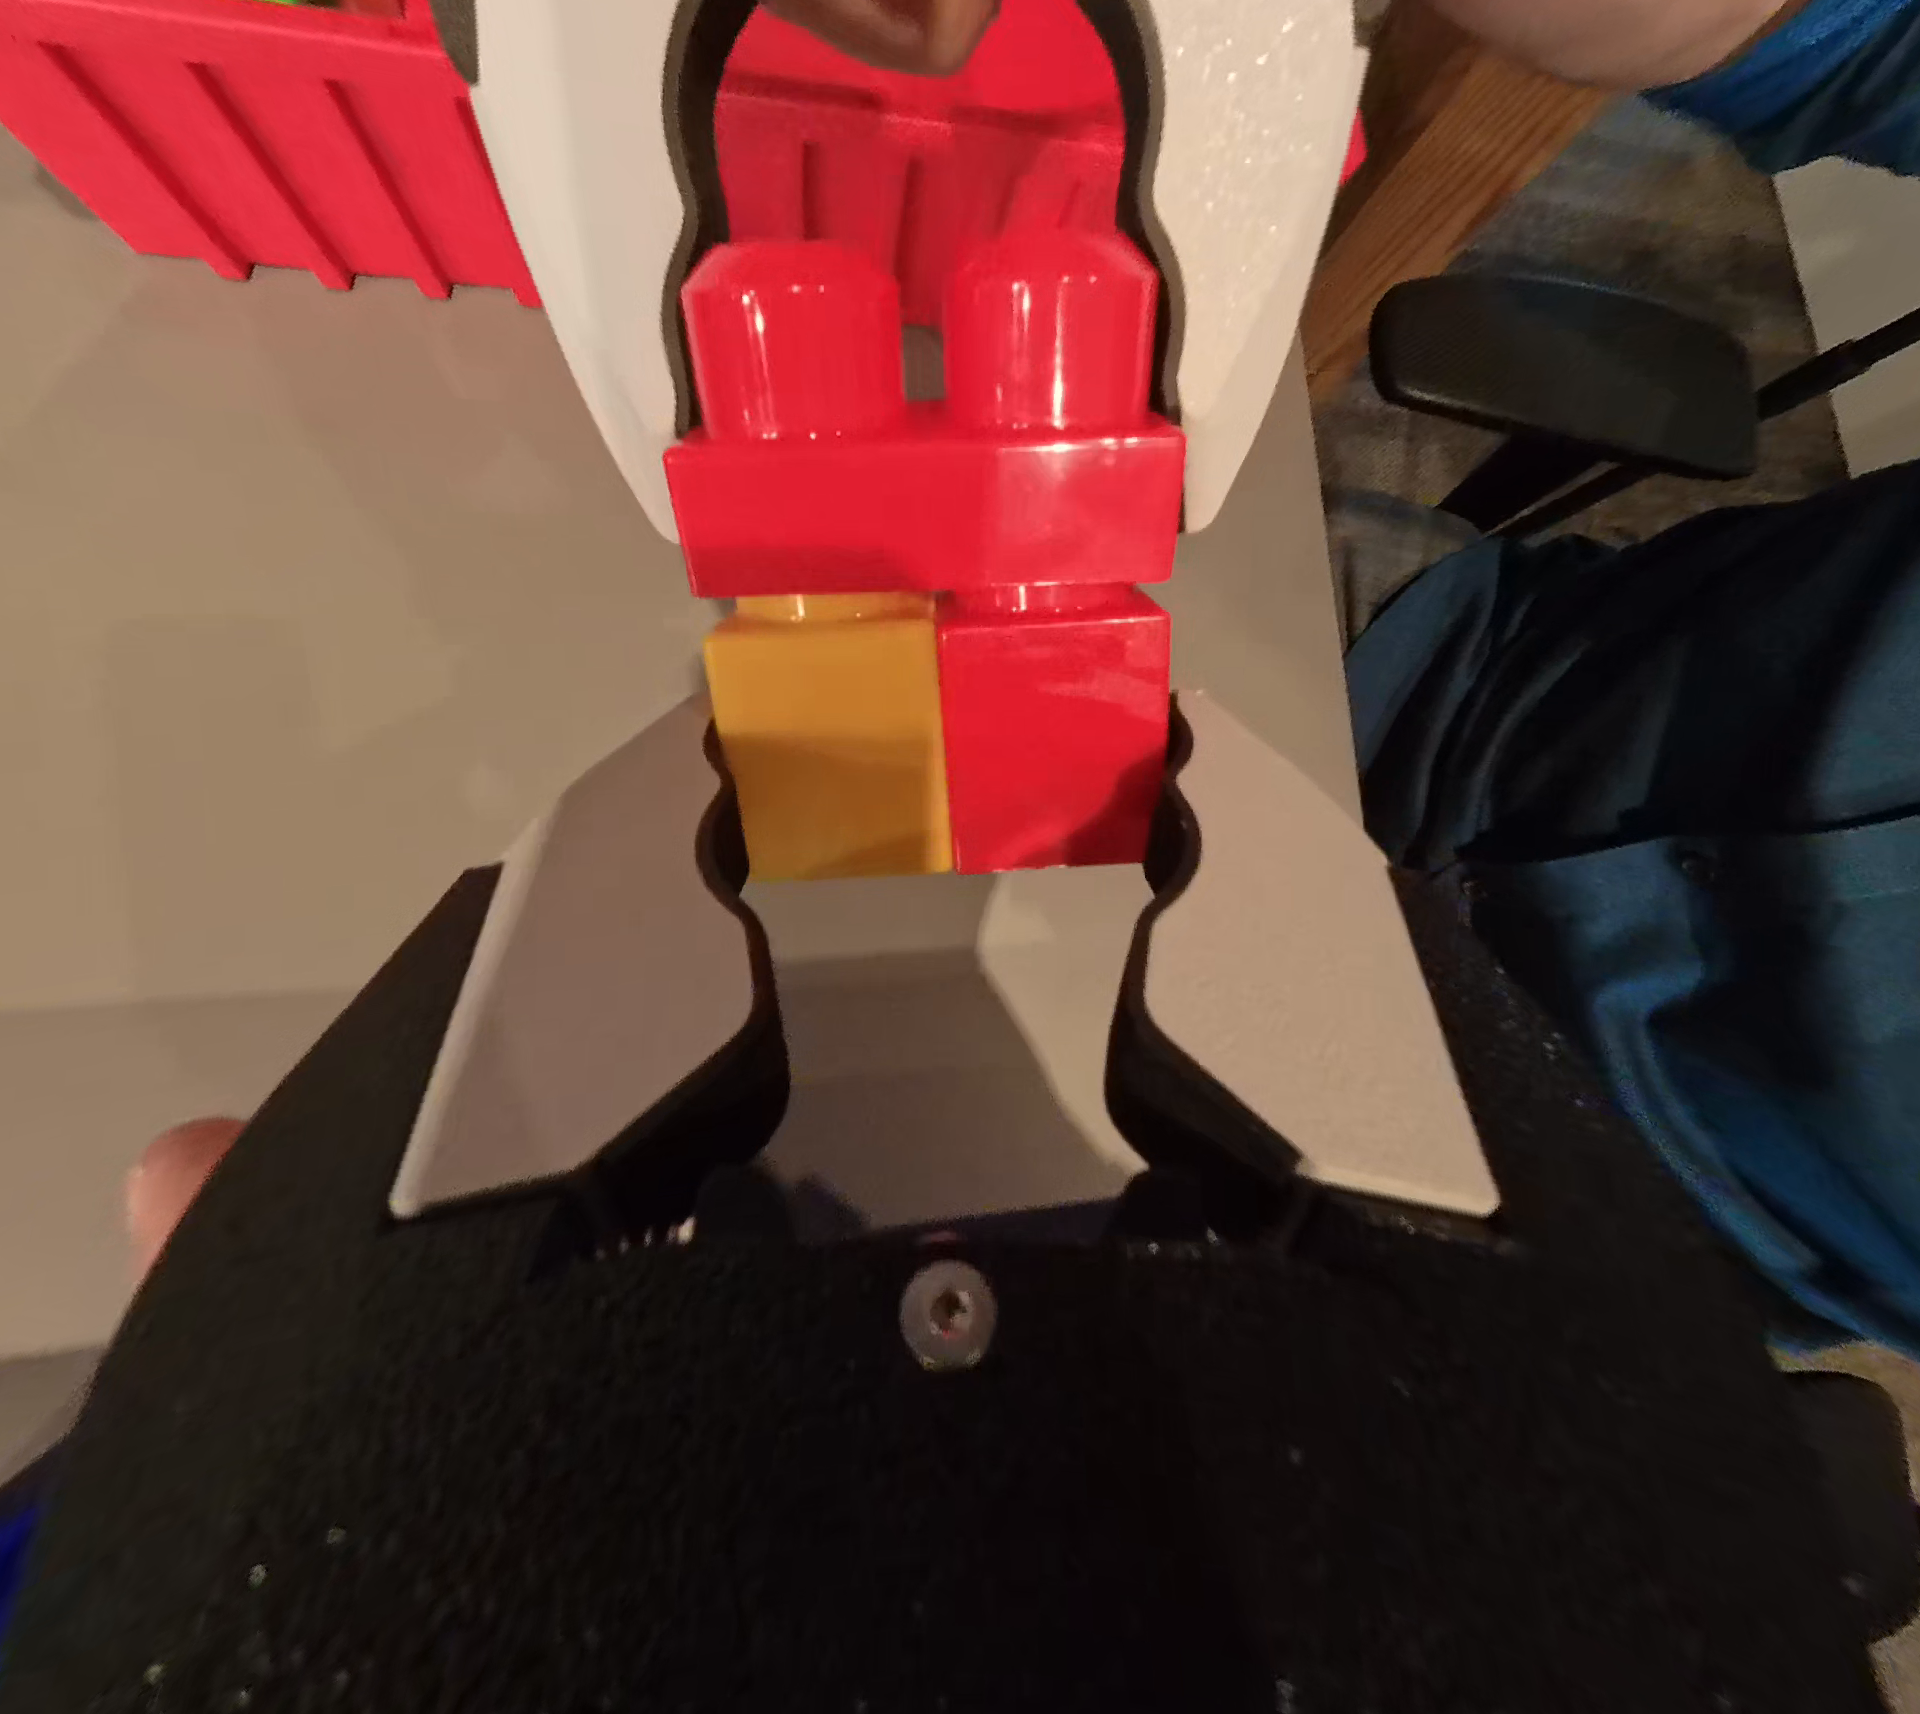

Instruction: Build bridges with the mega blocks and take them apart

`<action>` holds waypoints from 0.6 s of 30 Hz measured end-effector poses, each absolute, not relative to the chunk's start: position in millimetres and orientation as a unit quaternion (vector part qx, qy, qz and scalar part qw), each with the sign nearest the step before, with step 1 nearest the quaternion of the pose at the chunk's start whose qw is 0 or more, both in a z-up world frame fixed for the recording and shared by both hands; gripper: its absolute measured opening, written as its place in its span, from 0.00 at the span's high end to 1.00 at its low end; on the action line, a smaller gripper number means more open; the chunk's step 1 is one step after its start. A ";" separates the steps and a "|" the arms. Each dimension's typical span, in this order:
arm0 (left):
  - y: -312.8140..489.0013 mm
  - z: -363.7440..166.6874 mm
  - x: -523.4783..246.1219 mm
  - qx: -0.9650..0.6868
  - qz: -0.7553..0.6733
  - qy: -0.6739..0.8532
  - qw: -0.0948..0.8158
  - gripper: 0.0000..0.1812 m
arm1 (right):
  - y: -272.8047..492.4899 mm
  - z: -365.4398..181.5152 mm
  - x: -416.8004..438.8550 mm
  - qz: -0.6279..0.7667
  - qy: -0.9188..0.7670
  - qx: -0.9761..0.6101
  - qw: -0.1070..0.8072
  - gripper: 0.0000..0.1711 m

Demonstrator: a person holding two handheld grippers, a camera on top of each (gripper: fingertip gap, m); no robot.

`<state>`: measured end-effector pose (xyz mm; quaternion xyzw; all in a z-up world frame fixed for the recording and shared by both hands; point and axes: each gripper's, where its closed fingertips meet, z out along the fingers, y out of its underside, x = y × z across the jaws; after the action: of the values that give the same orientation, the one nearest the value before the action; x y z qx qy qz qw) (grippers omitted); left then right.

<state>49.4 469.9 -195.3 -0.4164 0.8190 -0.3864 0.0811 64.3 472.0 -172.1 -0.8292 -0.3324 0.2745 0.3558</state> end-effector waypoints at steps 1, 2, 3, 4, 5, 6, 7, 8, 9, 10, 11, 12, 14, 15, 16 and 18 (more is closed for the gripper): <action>469.4 -193.8 49.8 -0.417 -0.393 0.815 0.083 0.58 | 472.0 -171.2 64.5 0.279 -0.330 -0.827 0.360 0.57; 468.9 -192.3 49.9 -0.418 -0.397 0.813 0.083 0.58 | 471.4 -170.8 64.3 0.284 -0.329 -0.825 0.361 0.58; 468.4 -191.9 49.5 -0.418 -0.396 0.814 0.082 0.58 | 470.5 -171.2 63.9 0.288 -0.329 -0.824 0.359 0.58; 467.9 -192.7 48.9 -0.417 -0.388 0.818 0.082 0.58 | 469.0 -173.1 63.3 0.291 -0.331 -0.826 0.352 0.58; 467.7 -194.4 48.6 -0.416 -0.377 0.823 0.084 0.58 | 468.1 -175.1 63.1 0.290 -0.333 -0.828 0.345 0.58; 467.9 -195.8 49.0 -0.416 -0.369 0.827 0.089 0.59 | 468.0 -176.3 63.5 0.285 -0.336 -0.829 0.344 0.58; 468.2 -195.1 50.1 -0.415 -0.369 0.826 0.095 0.59 | 468.5 -175.1 64.2 0.283 -0.336 -0.827 0.350 0.58; 467.8 -192.2 51.0 -0.413 -0.380 0.822 0.097 0.59 | 468.9 -171.3 64.2 0.289 -0.331 -0.822 0.361 0.58; 467.2 -187.8 51.8 -0.411 -0.392 0.816 0.102 0.59 | 469.3 -166.1 64.2 0.298 -0.326 -0.815 0.374 0.58; 466.8 -183.5 52.6 -0.409 -0.402 0.812 0.107 0.59 | 469.4 -160.9 63.9 0.310 -0.320 -0.808 0.386 0.58; 466.7 -179.7 53.6 -0.408 -0.408 0.809 0.115 0.59 | 470.1 -156.4 64.1 0.319 -0.313 -0.800 0.400 0.58; 466.4 -176.7 54.4 -0.407 -0.414 0.805 0.120 0.59 | 470.2 -152.7 64.3 0.329 -0.307 -0.794 0.410 0.58; 465.5 -173.2 55.4 -0.408 -0.424 0.799 0.124 0.58 | 469.7 -149.2 64.0 0.343 -0.297 -0.785 0.422 0.58; 465.3 -172.1 56.0 -0.408 -0.429 0.796 0.128 0.58 | 469.3 -149.2 63.5 0.346 -0.295 -0.783 0.424 0.58; 465.0 -171.9 55.8 -0.408 -0.430 0.796 0.126 0.58 | 469.0 -149.7 63.3 0.348 -0.293 -0.783 0.424 0.58; 464.5 -170.6 56.4 -0.406 -0.439 0.791 0.128 0.59 | 469.1 -148.2 63.5 0.350 -0.289 -0.780 0.430 0.58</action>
<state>56.4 464.5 -170.6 -0.4064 0.7912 -0.4387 0.1282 63.5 469.1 -148.2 -0.7804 -0.2888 0.3497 0.4305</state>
